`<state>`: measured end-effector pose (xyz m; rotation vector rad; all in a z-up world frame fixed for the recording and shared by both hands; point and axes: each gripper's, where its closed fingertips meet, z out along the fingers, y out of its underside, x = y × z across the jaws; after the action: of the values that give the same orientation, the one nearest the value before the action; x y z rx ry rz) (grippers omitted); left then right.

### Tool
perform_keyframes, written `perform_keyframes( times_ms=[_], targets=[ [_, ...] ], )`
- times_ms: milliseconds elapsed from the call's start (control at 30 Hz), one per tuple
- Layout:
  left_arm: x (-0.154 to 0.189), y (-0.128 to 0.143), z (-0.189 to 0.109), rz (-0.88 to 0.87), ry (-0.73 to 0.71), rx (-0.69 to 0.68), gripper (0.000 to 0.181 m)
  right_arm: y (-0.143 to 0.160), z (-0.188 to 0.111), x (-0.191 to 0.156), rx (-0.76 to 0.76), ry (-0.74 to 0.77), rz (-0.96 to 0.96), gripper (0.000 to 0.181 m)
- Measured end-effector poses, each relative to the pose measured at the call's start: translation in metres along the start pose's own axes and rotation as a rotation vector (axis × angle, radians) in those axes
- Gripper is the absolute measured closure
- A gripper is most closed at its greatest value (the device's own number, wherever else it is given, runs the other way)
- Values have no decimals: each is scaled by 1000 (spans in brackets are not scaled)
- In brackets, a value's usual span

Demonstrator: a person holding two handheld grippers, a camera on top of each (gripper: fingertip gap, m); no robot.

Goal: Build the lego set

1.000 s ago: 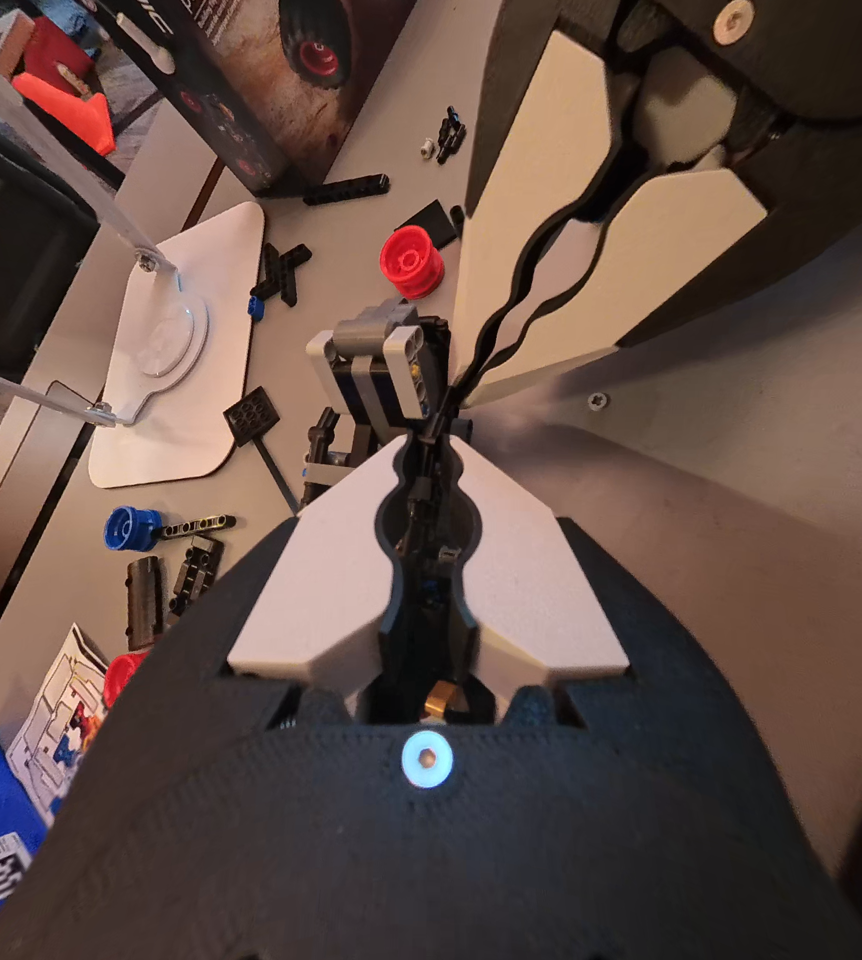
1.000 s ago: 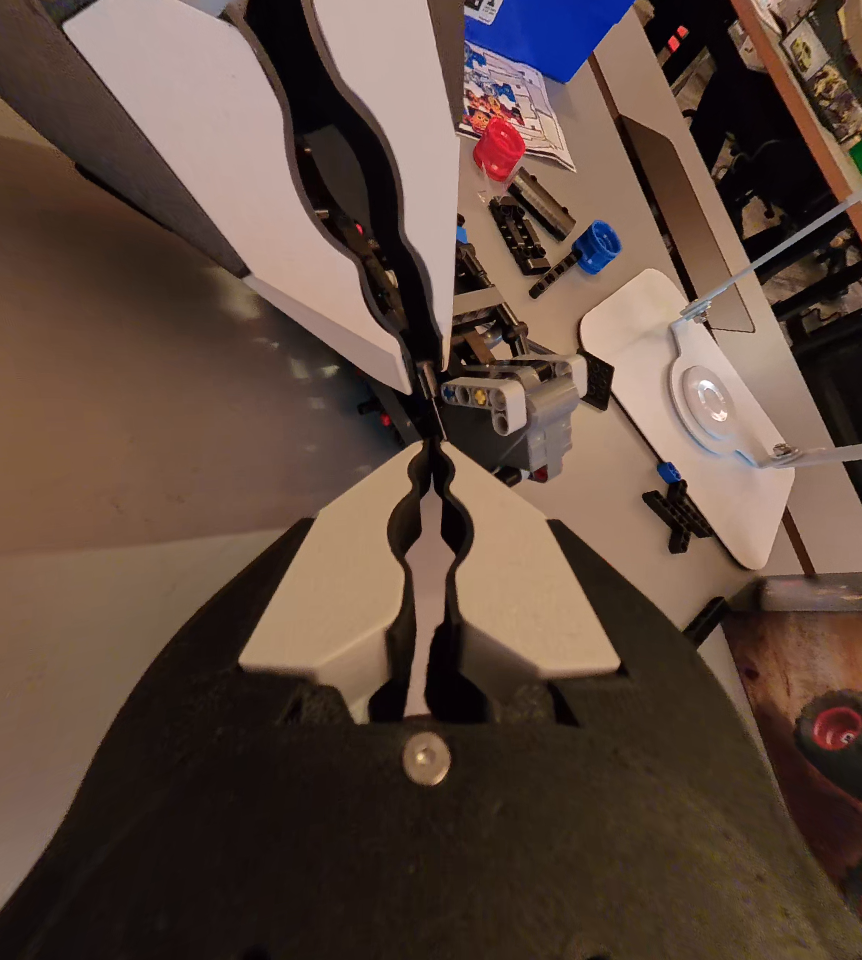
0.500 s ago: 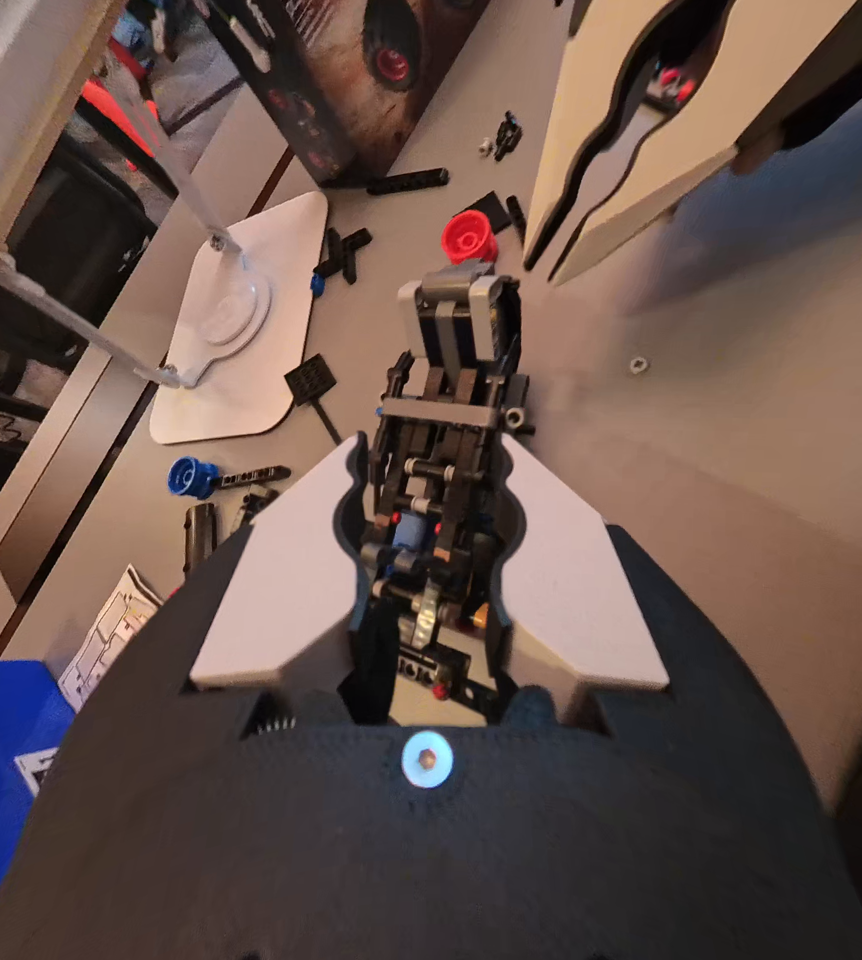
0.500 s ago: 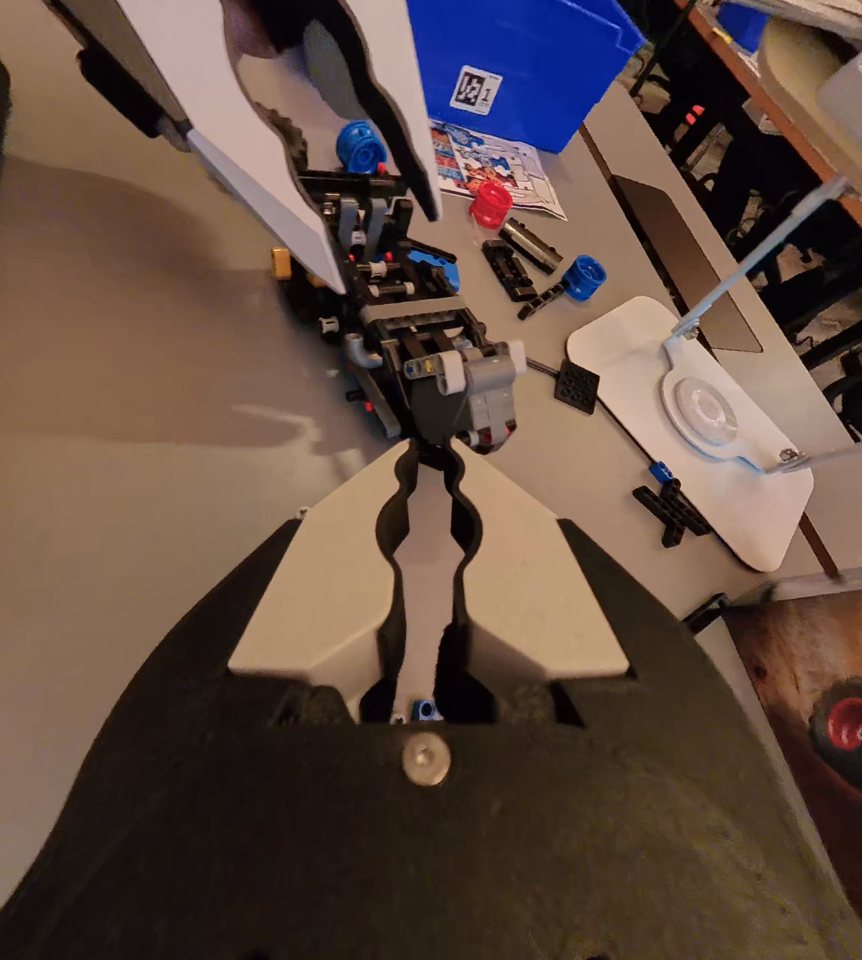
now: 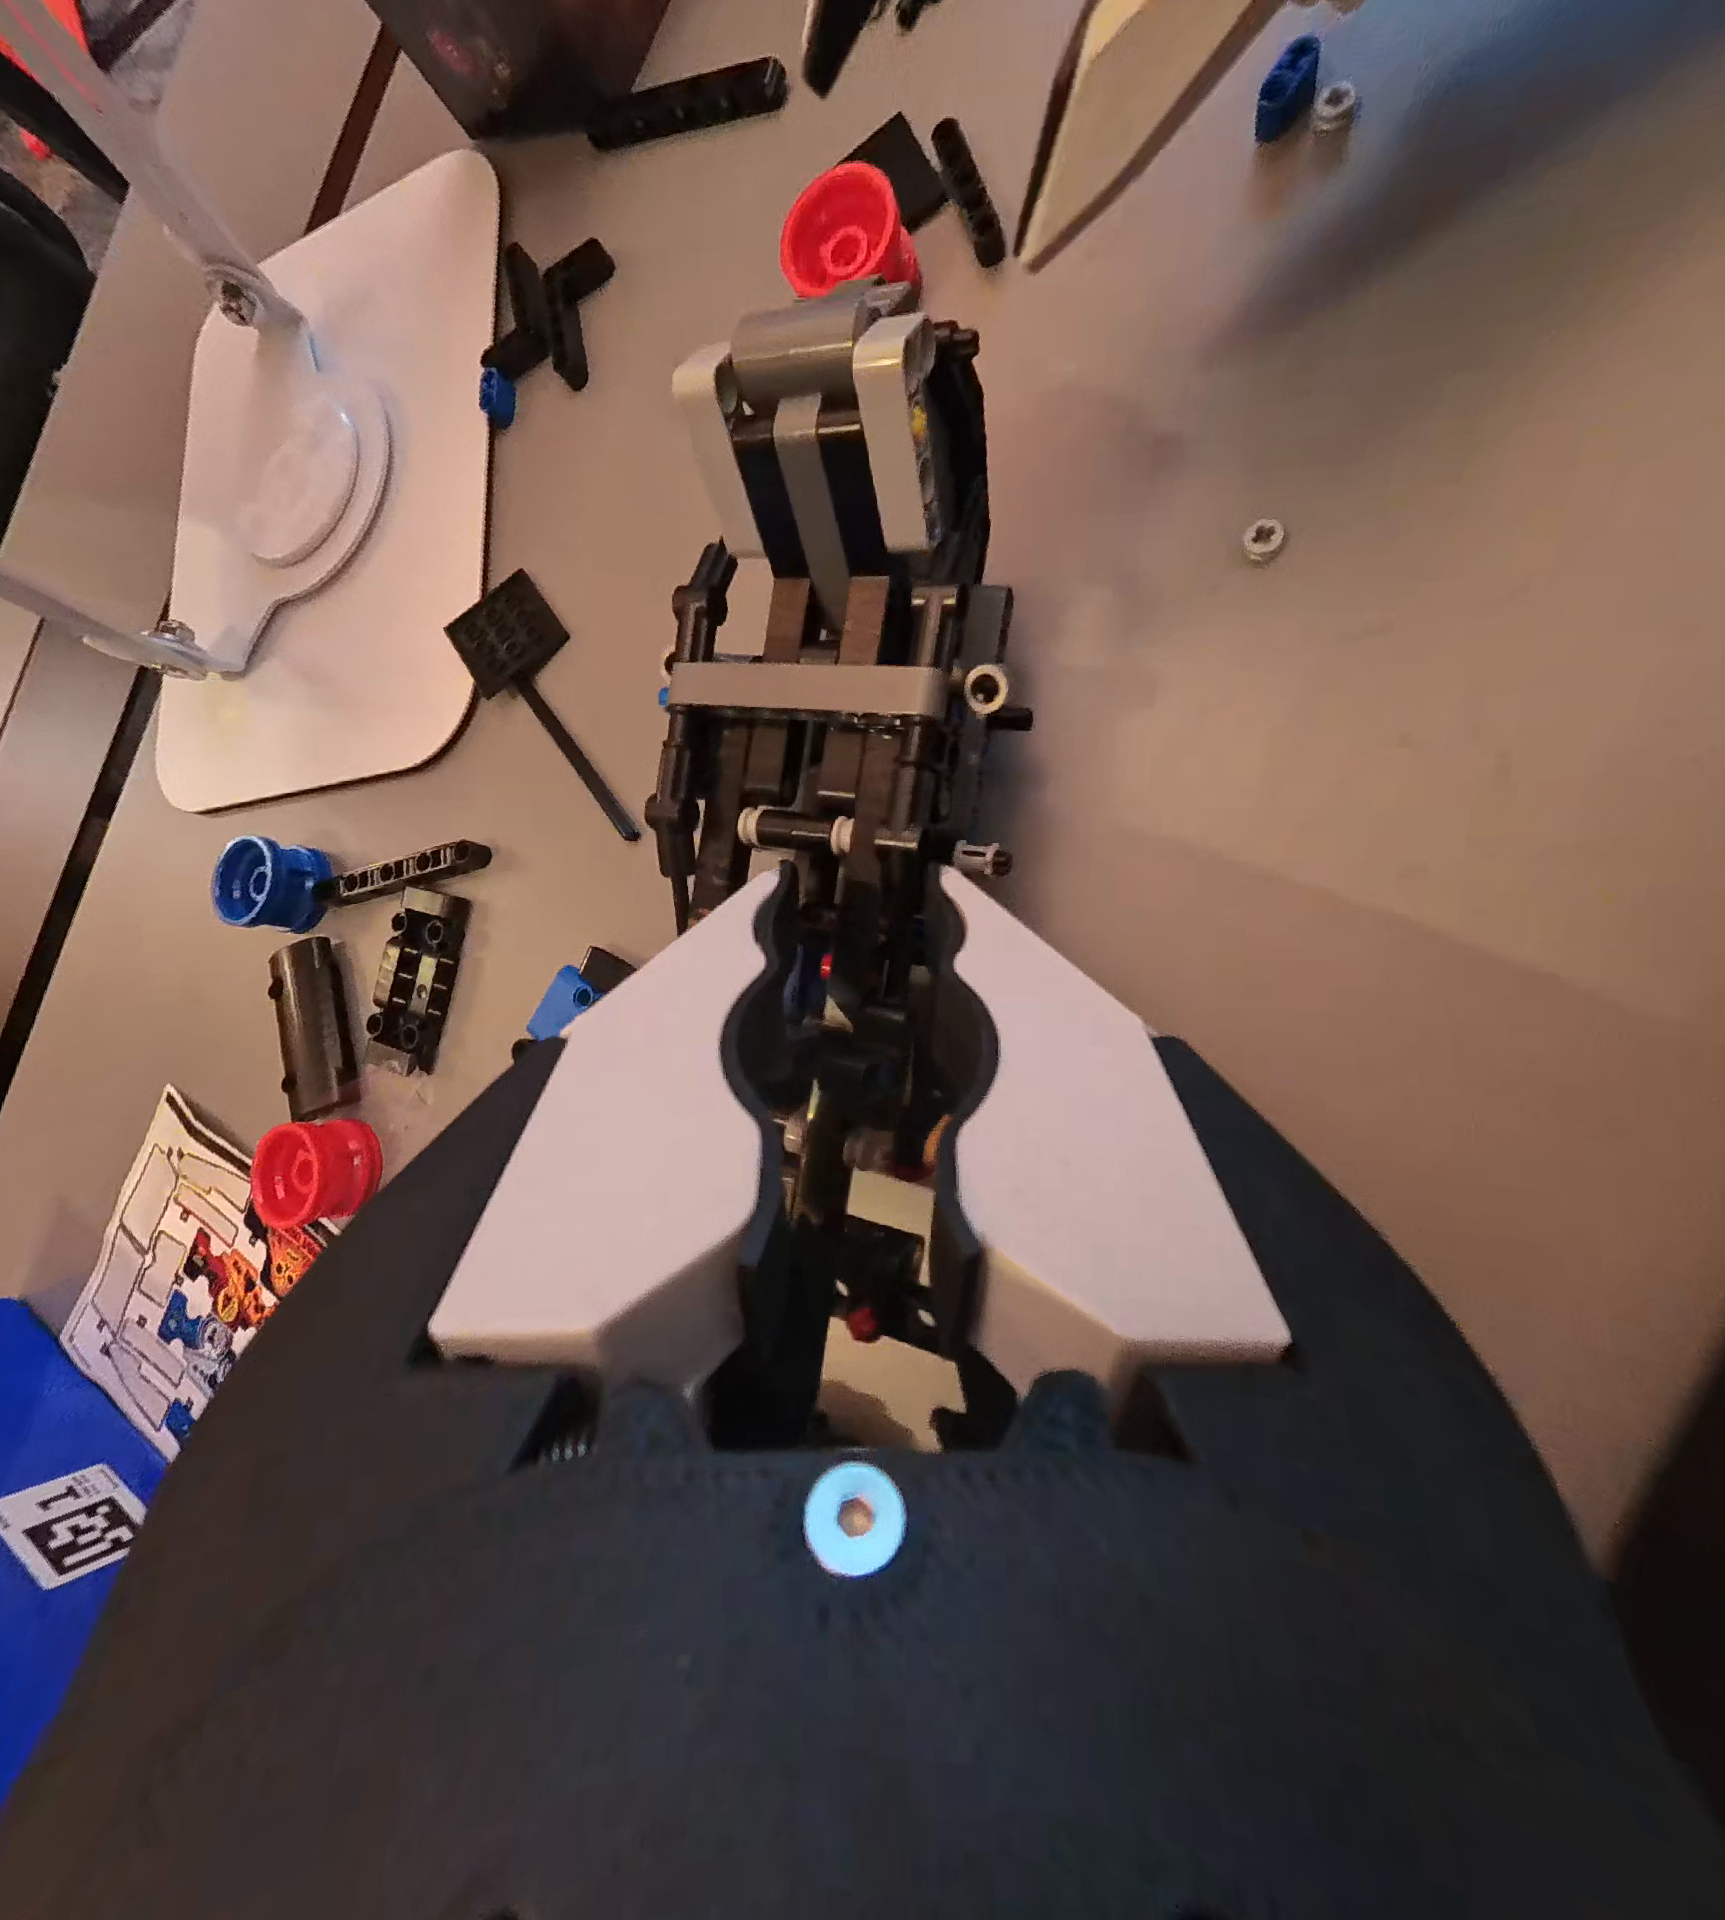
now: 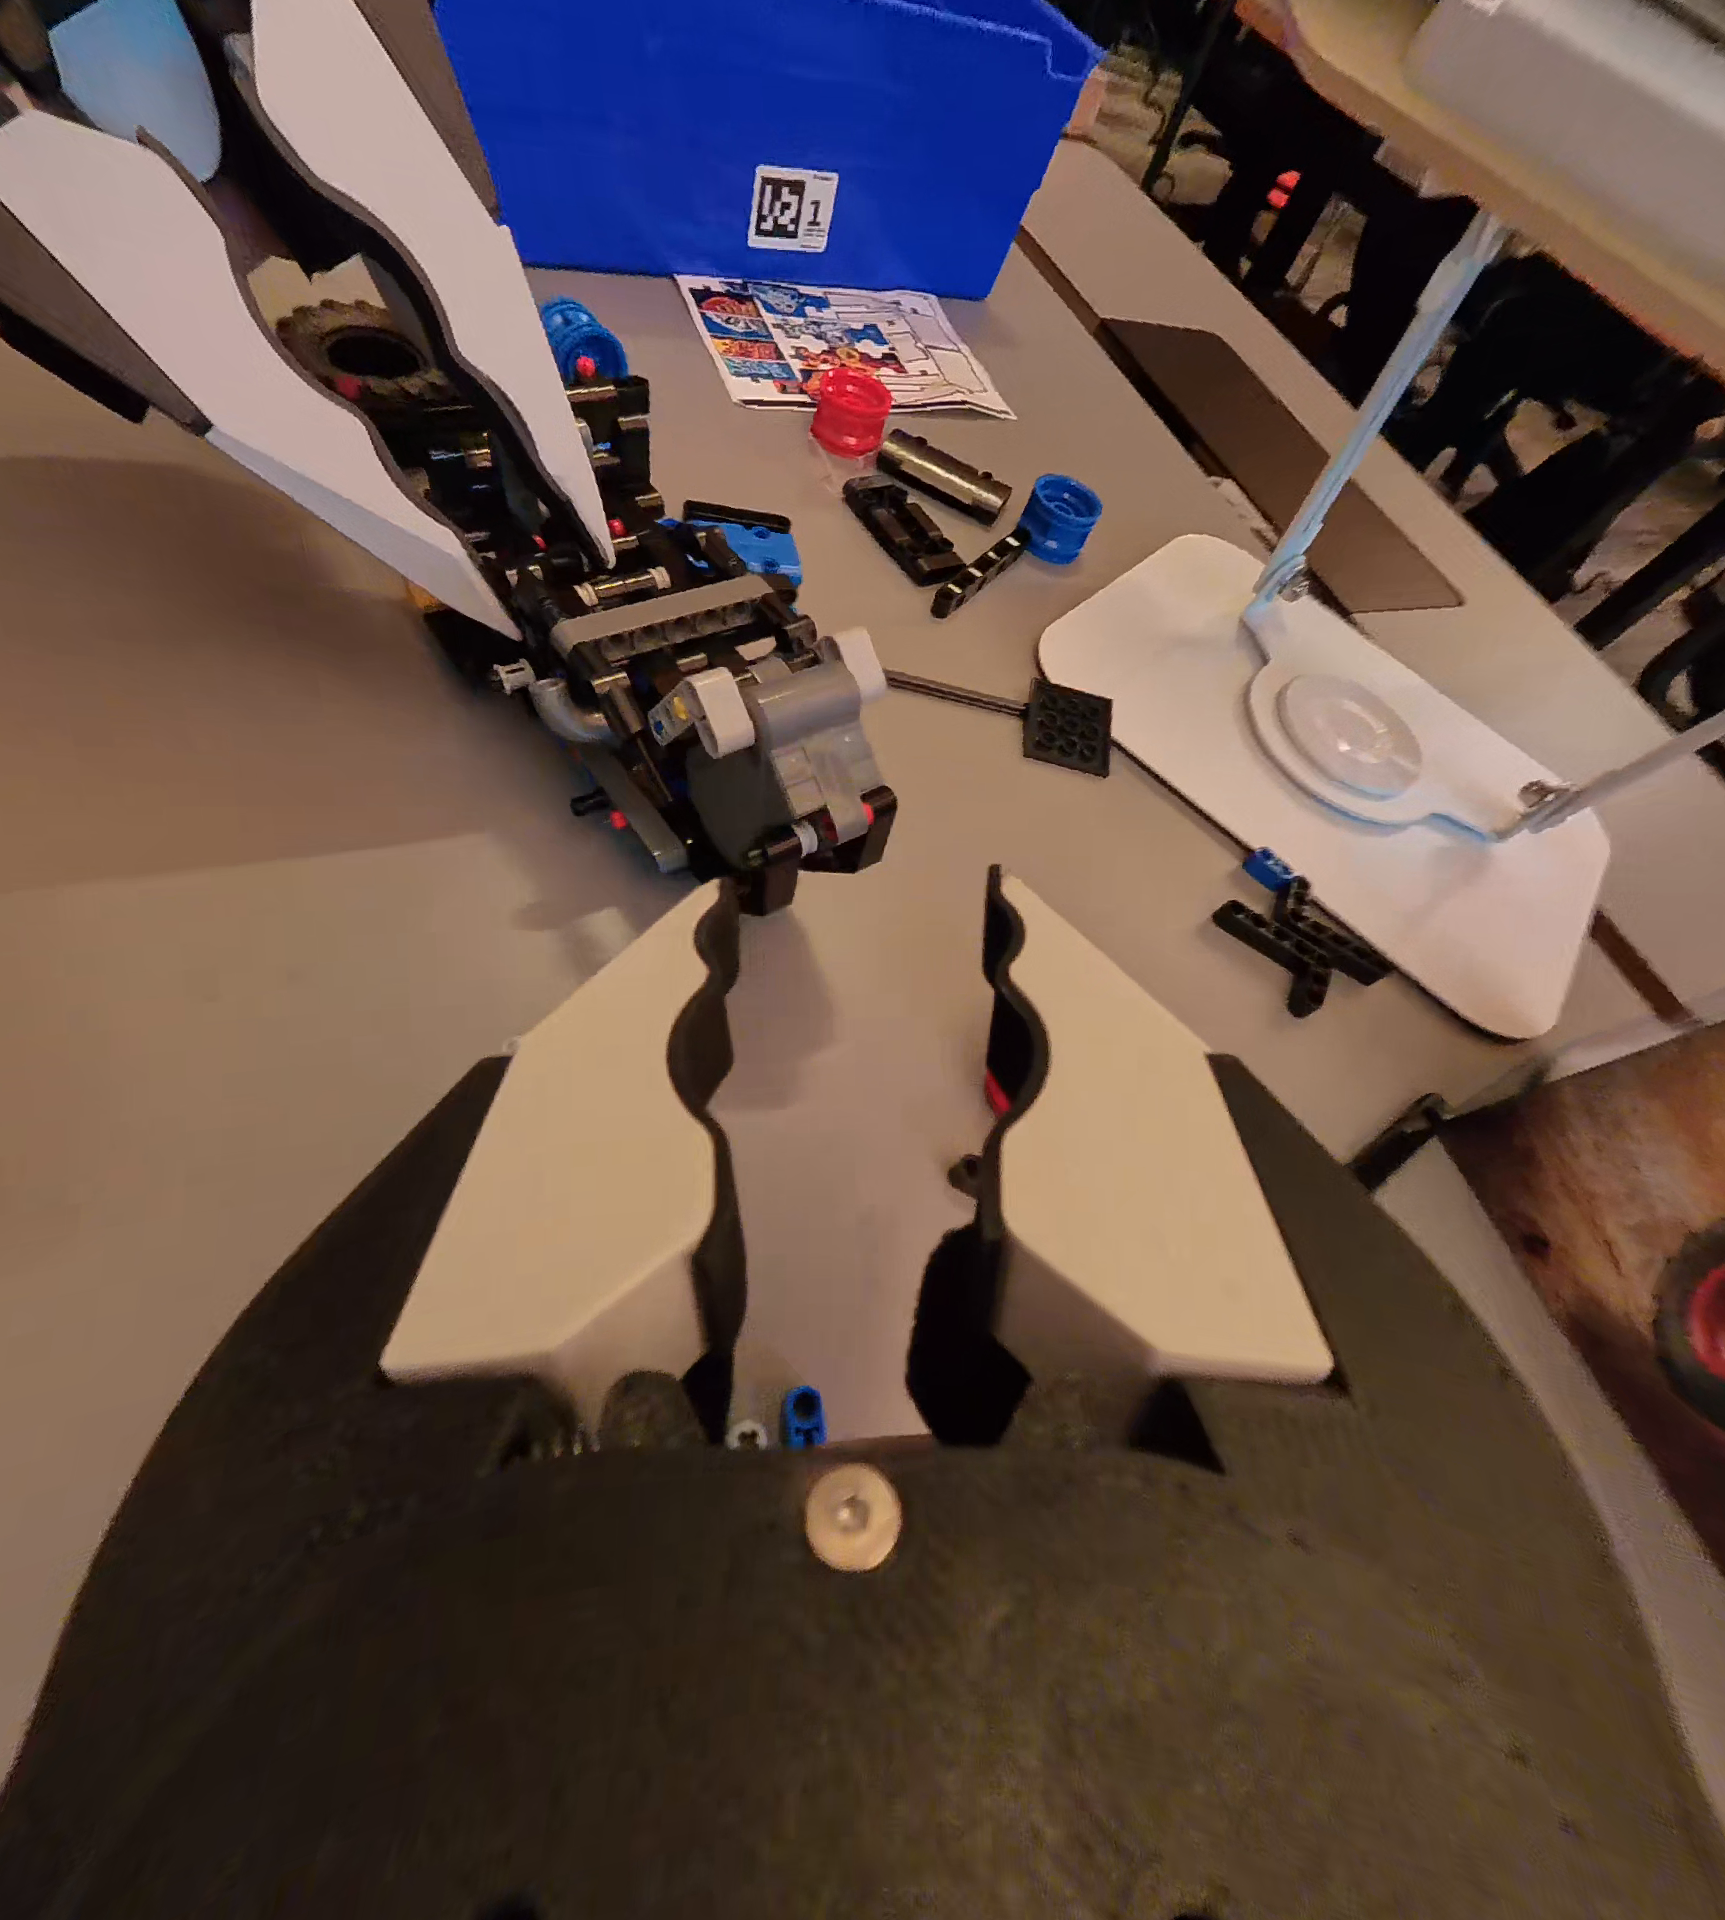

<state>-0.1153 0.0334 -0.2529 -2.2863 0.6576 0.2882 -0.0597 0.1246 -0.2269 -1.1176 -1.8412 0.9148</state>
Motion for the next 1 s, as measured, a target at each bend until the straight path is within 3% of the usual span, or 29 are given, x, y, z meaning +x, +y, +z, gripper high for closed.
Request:
perform_keyframes(
  times_ms=[100,333,633,833,1000],
  targets=[
    [6,-1,-4,13,48,24,159,4,8,-13,-20,-91,74,119],
    [-11,9,-19,-109,-15,54,137,4,16,-32,-43,-166,67,114],
    [-15,33,-21,-193,-51,6,130,4,6,-46,-62,-268,9,129],
    [-16,39,-25,-230,-65,8,129,-1,10,-21,-20,-209,127,104],
    [-16,41,-30,-252,-79,16,129,4,25,-40,-59,-274,85,99]
  ],
)
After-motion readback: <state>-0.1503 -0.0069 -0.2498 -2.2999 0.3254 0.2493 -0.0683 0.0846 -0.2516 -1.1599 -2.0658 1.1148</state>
